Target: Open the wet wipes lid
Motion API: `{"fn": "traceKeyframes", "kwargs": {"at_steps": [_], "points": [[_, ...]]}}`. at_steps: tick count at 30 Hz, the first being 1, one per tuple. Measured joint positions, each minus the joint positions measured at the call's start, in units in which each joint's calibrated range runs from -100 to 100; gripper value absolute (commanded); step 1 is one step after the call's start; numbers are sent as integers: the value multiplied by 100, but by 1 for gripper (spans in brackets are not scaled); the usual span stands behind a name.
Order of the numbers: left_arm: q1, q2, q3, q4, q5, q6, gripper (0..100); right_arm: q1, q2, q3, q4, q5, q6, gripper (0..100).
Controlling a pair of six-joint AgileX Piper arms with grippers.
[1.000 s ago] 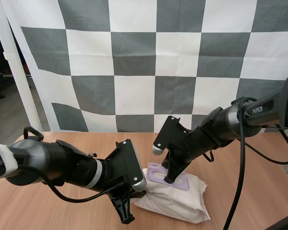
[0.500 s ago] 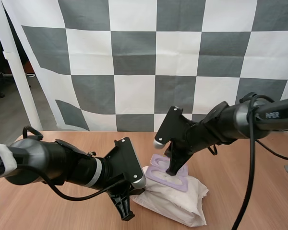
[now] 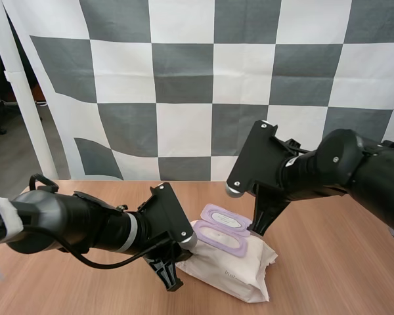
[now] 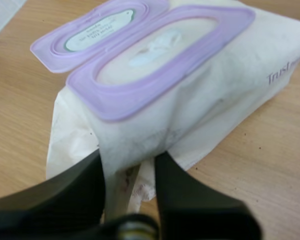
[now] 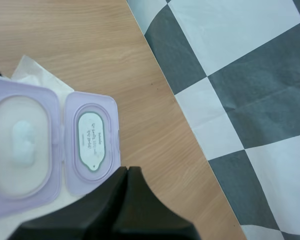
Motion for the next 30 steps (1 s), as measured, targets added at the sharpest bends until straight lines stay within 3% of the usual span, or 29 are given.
{"fn": "traceKeyframes", "kwargs": {"at_steps": [4,11,17,26,28,30], "points": [[0,-12,-38,-50,152,0,100,0,-767,0,-542,732,547,0],[0,-538,-434,442,217,0,100,0,-2082,0,-621,1427,1530,0],[0,-1668,-1191,1153,1287,-1240,100,0,-2807,0,-584,1359,2292,0],[0,-3376,-2586,1857,2637,-2738,100,0,-2962,0,-176,1121,2955,0],[0,-3747,-2794,1857,2725,-3031,86,0,-2962,0,-120,1105,3037,0],[0,-4113,-2914,1857,2725,-3286,54,0,-2962,0,-108,1003,3049,0]]}}
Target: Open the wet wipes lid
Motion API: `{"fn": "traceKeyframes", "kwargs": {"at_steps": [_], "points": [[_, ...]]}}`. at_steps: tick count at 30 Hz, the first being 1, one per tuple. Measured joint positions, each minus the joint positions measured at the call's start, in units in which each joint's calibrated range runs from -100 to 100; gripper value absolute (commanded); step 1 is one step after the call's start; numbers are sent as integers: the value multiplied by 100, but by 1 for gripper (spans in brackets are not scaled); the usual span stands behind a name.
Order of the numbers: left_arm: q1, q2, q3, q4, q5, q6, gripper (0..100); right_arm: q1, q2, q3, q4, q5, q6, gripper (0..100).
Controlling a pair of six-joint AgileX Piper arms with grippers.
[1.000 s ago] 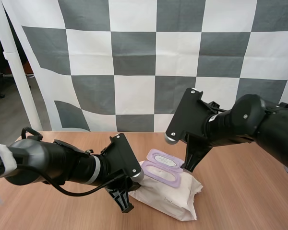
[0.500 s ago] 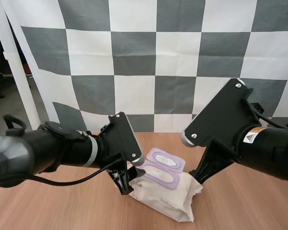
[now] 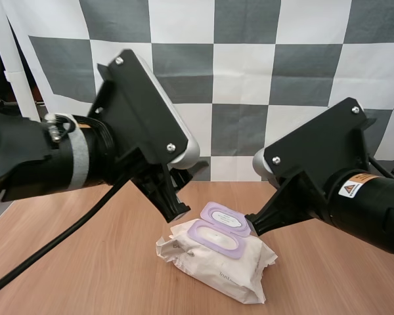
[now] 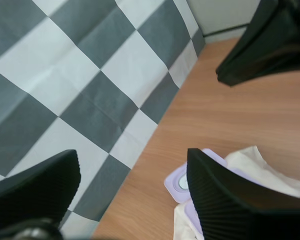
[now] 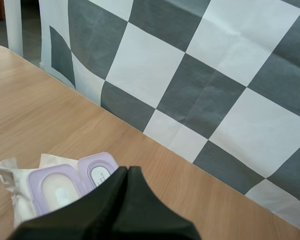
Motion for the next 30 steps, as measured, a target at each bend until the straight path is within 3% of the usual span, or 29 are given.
{"fn": "traceKeyframes", "kwargs": {"at_steps": [3,4,9,16,22,28,30], "points": [[0,-567,-26,-13,-283,-317,4,0,0,0,0,-226,37,0],[0,-769,-26,-13,-436,-446,0,0,0,0,0,-291,79,0],[0,-1714,35,217,-1490,-1172,0,0,-43,0,9,-750,481,0],[0,-2125,808,1392,-3352,-2205,0,0,-588,134,9,-2108,780,0],[-95,-2425,1741,2266,-4906,-3107,0,0,-852,702,26,-3742,916,0],[-96,-2575,2525,2343,-6106,-3538,0,0,-894,1409,12,-4941,916,0],[-96,-2688,2877,2343,-6606,-3561,0,0,-910,1950,231,-5814,916,0]]}}
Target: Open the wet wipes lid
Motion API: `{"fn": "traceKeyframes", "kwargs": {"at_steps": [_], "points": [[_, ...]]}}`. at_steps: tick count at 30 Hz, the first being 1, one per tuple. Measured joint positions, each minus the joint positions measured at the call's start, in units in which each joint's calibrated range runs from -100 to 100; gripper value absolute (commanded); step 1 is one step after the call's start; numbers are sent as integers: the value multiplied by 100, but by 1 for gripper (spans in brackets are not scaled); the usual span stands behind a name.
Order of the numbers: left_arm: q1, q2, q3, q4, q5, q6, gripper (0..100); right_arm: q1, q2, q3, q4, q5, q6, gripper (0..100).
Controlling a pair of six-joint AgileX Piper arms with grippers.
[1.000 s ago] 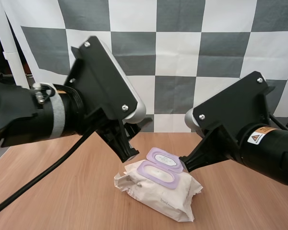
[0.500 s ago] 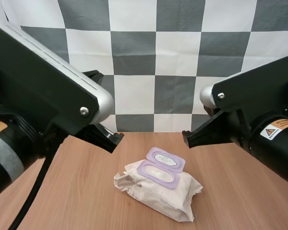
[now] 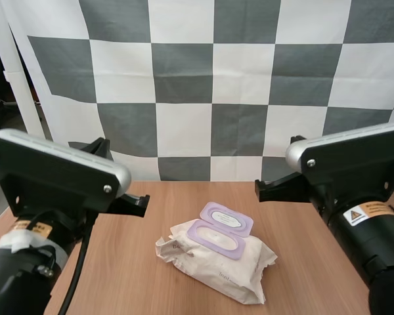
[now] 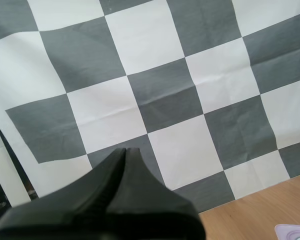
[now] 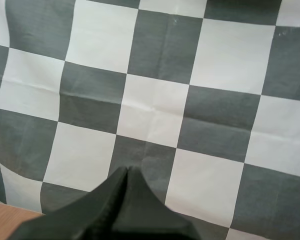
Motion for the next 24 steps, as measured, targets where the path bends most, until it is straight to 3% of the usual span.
{"fn": "traceKeyframes", "kwargs": {"at_steps": [4,8,15,24], "points": [[56,-345,1039,-316,-1414,-156,0,0,-244,594,39,-876,0,0],[89,-396,1646,-477,-1951,-169,0,0,-340,1001,39,-962,0,0],[80,-396,1840,-748,-1664,-337,0,0,-340,1681,39,-1241,3,0],[57,-396,1840,-761,-1473,-337,0,0,-340,1820,112,-1268,3,0]]}}
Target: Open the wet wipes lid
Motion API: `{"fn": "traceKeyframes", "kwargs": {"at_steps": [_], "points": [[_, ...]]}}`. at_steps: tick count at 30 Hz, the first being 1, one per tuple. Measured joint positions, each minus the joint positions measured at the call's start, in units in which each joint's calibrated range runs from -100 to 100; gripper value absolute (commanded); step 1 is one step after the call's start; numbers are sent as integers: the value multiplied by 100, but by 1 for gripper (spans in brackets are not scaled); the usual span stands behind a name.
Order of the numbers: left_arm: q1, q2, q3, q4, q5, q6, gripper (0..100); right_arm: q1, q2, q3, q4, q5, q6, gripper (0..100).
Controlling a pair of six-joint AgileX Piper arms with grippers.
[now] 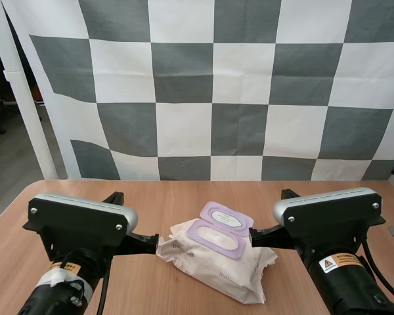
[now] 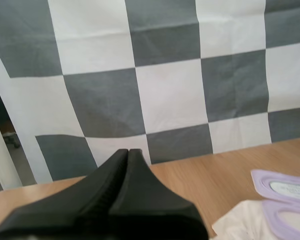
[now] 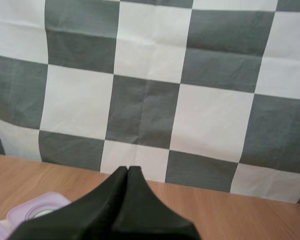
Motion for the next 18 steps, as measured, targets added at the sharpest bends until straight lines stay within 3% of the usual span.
{"fn": "traceKeyframes", "kwargs": {"at_steps": [4,5,6,7,10,18], "points": [[0,0,0,0,141,0,0,0,0,12,45,37,0,0],[26,0,0,135,1397,-24,0,0,0,12,59,19,0,0],[150,0,0,412,1774,-662,0,-9,0,12,44,587,8,0],[178,0,0,525,1947,-818,0,-9,0,12,44,708,8,0],[178,0,0,832,2244,-1099,0,-9,0,12,44,1097,21,0],[168,0,0,2513,3022,-2593,0,-71,0,12,44,1940,199,0]]}}
